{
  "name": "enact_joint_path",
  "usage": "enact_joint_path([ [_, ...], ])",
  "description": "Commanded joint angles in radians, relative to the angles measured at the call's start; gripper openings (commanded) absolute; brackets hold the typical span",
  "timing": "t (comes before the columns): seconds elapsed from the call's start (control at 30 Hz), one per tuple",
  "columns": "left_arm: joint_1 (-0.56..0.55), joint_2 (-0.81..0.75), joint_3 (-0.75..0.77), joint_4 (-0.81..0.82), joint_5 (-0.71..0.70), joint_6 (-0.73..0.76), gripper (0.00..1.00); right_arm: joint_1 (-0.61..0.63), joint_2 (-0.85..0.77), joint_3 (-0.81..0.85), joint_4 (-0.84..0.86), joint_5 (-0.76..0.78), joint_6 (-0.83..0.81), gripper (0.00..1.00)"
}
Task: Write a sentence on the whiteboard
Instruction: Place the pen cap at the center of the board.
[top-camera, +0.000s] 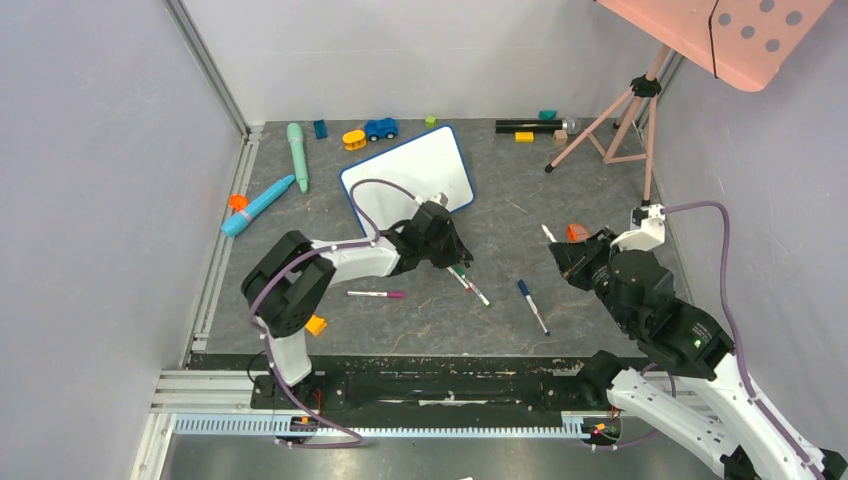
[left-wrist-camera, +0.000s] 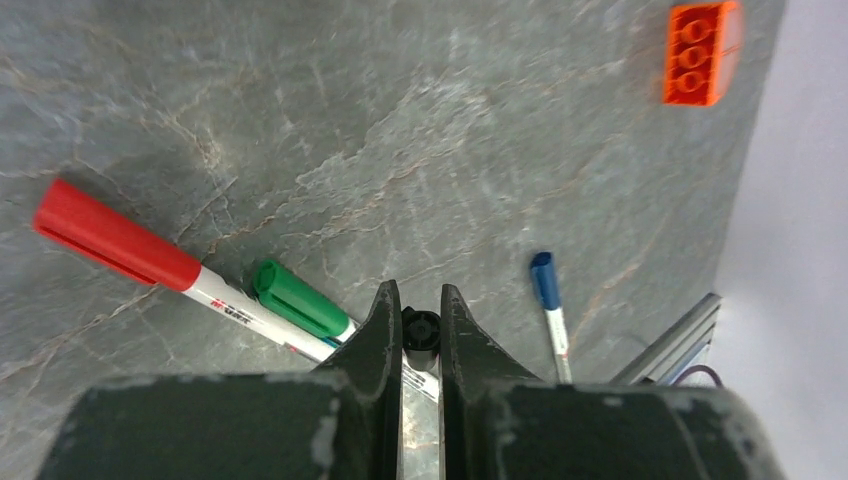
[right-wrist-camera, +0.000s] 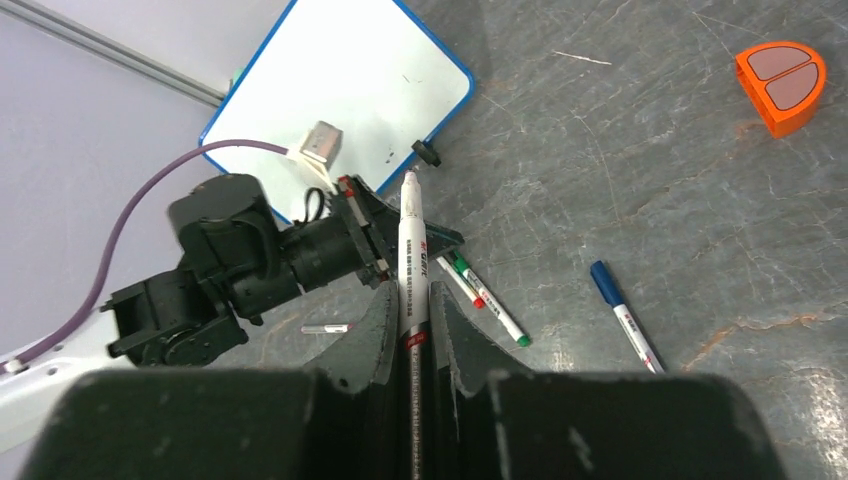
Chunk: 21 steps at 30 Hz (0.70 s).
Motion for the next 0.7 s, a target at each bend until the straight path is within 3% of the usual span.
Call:
enact_joint_path([
  [0.0,-0.014,0.093,0.040,0.050,0.027,-0.089,0.05,-0.003,0.025,0.049,-0.012,0.041,-0.015,0.00],
  [0.1,-0.027,0.118,0.042,0.062,0.020,-0.082,0.10,-0.003,0.040,0.060,-0.011,0.050,-0.016,0.00],
  [0.27,-0.032,0.117,0.085,0.007,0.005,-0.039,0.39,-0.003,0.075,0.086,-0.011,0.048,-0.041,0.00],
  [0.4,-0.032,0.071,0.084,-0.022,0.014,-0.034,0.54,-0.003,0.081,0.072,-0.010,0.050,-0.051,0.00],
  [0.47,-0.033,0.023,0.071,-0.051,0.015,-0.025,0.75,-0.002,0.096,0.078,-0.010,0.042,-0.069,0.00],
  [0.6,-0.031,-0.144,-0.002,-0.123,-0.030,-0.003,0.79,-0.003,0.129,0.059,-0.011,0.027,-0.047,0.00],
  [0.63,-0.032,-0.190,-0.035,-0.127,-0.038,0.011,0.89,-0.003,0.140,0.039,0.002,0.005,-0.043,0.00],
  [0.67,-0.031,-0.249,-0.061,-0.136,-0.052,0.024,0.90,-0.003,0.148,0.017,0.019,-0.017,-0.041,0.00],
])
